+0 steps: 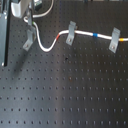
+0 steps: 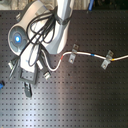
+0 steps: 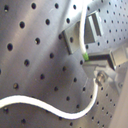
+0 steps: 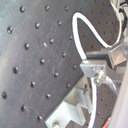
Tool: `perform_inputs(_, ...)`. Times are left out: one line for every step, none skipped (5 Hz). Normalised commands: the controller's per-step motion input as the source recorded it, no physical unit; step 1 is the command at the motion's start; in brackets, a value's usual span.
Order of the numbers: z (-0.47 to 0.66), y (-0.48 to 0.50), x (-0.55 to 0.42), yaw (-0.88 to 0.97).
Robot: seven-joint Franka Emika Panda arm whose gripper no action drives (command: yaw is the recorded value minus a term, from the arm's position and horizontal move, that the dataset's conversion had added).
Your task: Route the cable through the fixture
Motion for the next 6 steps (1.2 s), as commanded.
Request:
perform_inputs(-0.58, 0.050, 0.195, 0.00)
perform_inputs(-0.58, 0.107, 0.026, -0.01)
perform_inputs(-0.02, 0.215, 0.050, -0.31)
perform_inputs(0.57, 0.164, -0.334, 0.00)
perform_inputs(0.17, 0.245, -0.258, 0.03)
perform_inputs(-0.01, 0.357, -0.334, 0.15)
